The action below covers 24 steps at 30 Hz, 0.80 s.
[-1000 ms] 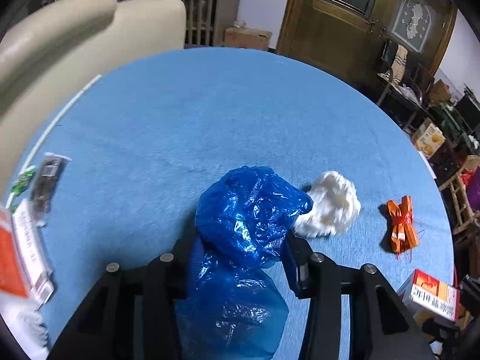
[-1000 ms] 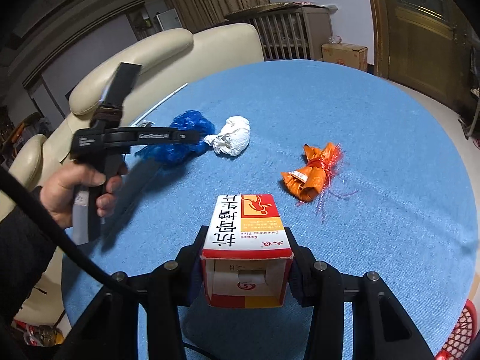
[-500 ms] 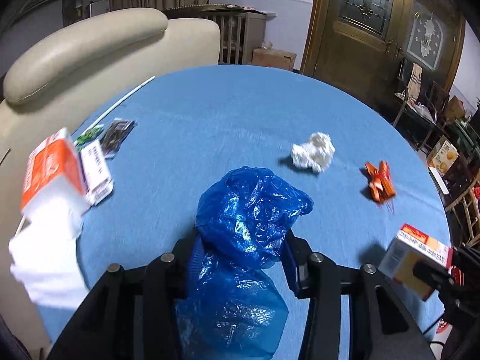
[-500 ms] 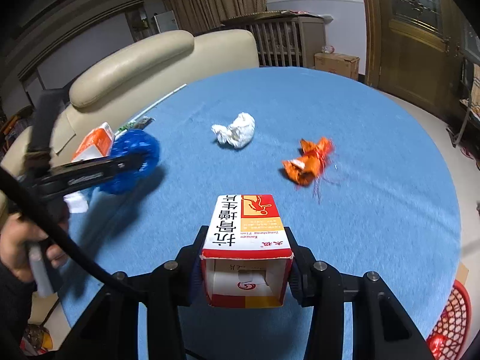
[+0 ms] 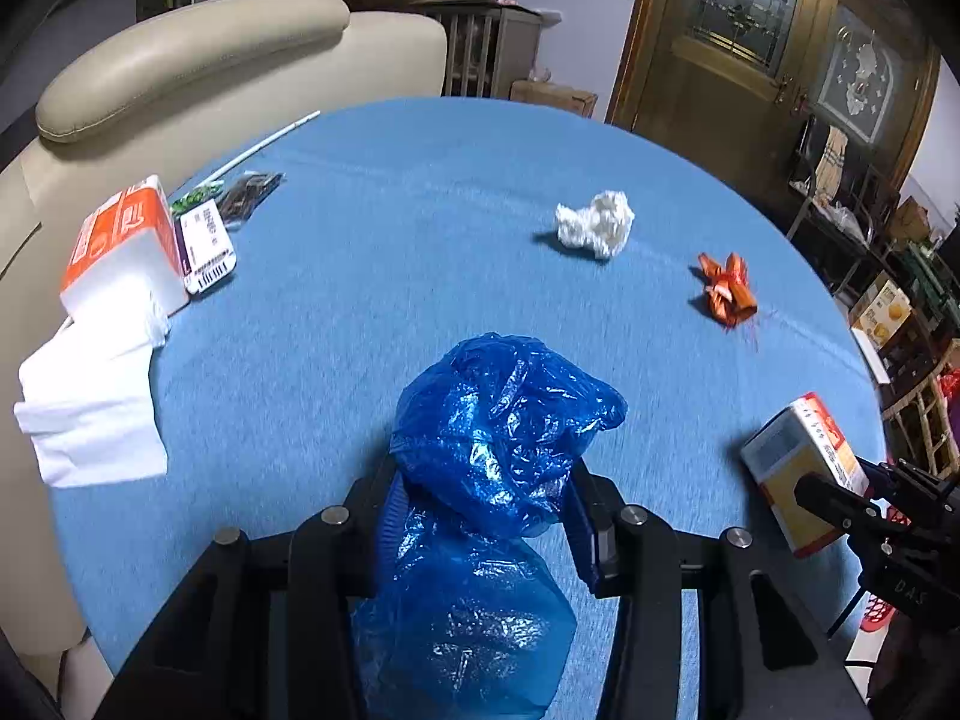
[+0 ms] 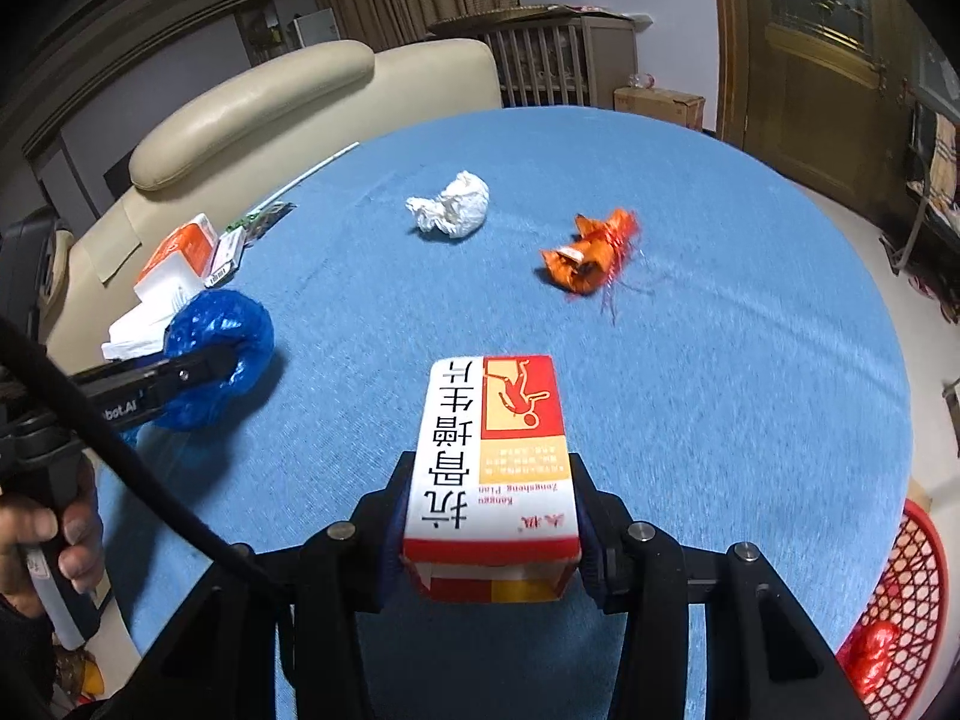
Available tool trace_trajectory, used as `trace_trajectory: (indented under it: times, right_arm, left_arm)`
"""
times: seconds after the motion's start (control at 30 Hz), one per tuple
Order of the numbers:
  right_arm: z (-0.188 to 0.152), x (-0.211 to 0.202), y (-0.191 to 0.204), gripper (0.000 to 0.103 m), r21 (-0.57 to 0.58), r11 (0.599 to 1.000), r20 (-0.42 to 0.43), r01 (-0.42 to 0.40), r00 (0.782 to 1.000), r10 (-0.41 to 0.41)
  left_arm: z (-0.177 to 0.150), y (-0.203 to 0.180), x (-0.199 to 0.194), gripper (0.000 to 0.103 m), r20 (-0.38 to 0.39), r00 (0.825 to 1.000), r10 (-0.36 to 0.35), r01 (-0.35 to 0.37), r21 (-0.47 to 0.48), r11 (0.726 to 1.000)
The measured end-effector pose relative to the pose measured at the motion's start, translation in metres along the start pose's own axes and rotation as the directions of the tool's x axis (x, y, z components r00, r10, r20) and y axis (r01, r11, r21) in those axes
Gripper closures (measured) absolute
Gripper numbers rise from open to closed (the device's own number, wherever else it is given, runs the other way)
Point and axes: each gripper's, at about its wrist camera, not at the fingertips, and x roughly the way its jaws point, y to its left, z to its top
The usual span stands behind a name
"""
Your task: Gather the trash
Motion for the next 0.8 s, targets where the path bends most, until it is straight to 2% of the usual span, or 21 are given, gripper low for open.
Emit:
trace_trajectory:
  times: [0.43, 0.8]
  right_arm:
    - [-0.010, -0.010, -0.015, 0.054, 0.071, 0.995, 0.032, -0.063, 0.998, 0.061]
    - [-0.012, -0.025, -0.016, 0.054, 0.098, 0.992, 0.067, -0.084, 0.995, 0.077]
  left_arm:
    - [-0.011, -0.010, 0.004, 0.055, -0.032, 0.996, 0.078, -0.078, 0.012, 0.997]
    - [-0.012, -0.017, 0.000, 0.055, -0.026, 0.996, 0.083, -0.083, 0.011, 0.997]
